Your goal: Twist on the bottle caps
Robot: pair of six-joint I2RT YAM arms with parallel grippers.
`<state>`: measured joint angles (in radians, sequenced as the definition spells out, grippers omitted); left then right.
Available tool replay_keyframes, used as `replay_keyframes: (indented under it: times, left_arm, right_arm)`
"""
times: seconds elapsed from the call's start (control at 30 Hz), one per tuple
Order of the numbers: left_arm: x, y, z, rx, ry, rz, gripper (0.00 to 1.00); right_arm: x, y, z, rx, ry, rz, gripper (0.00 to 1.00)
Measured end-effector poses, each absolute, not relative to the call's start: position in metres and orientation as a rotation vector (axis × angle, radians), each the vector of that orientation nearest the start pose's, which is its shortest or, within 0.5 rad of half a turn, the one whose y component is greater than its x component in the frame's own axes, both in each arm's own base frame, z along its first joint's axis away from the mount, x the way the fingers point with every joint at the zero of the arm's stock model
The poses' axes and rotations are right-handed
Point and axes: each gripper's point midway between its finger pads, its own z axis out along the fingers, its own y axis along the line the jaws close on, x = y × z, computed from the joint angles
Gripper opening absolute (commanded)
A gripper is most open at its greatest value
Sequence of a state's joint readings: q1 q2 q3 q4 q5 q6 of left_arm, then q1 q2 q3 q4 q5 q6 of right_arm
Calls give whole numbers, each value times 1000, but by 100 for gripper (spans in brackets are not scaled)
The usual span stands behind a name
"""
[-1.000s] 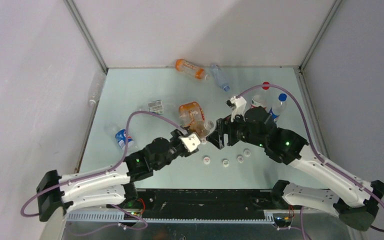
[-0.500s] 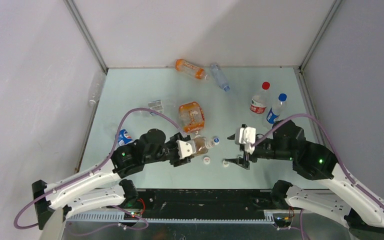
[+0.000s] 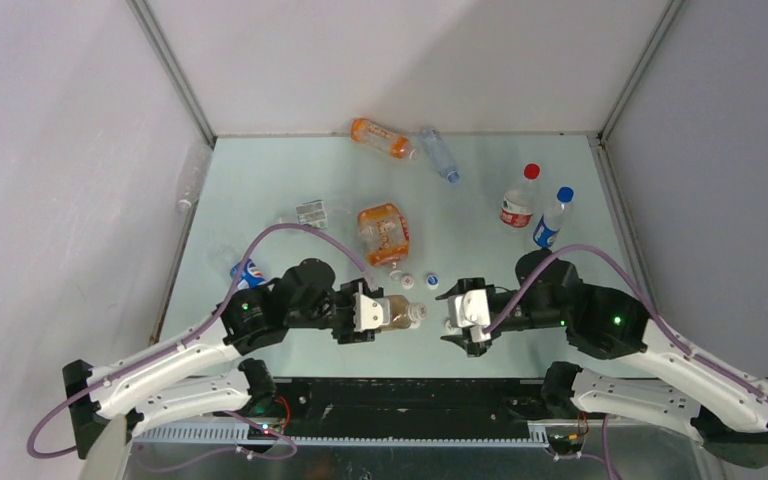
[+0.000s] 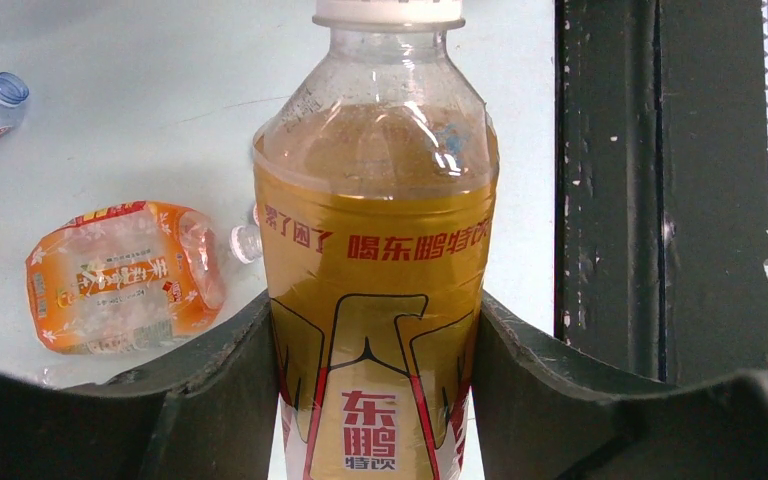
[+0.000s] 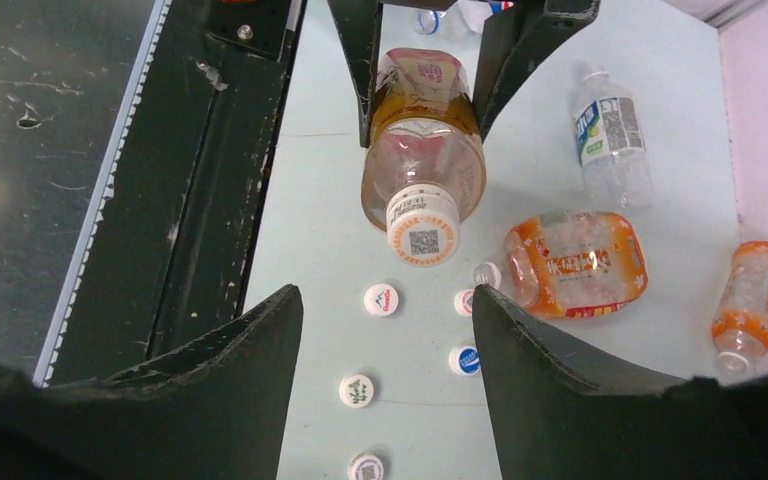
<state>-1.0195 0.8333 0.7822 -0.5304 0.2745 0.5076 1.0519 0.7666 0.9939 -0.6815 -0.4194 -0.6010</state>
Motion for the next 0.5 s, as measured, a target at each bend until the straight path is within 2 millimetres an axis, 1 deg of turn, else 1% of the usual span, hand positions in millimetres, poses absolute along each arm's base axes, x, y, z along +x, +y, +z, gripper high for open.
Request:
replay_keyframes:
  times: [0.23, 0.5]
  left_arm:
    - [120, -248, 195, 1627, 1433, -582, 0]
    - [119, -247, 200, 1621, 1409, -580, 0]
  right_arm:
    - [92, 266, 258, -1703, 1178, 702, 61]
    - [97, 277, 261, -1687, 1153, 705, 56]
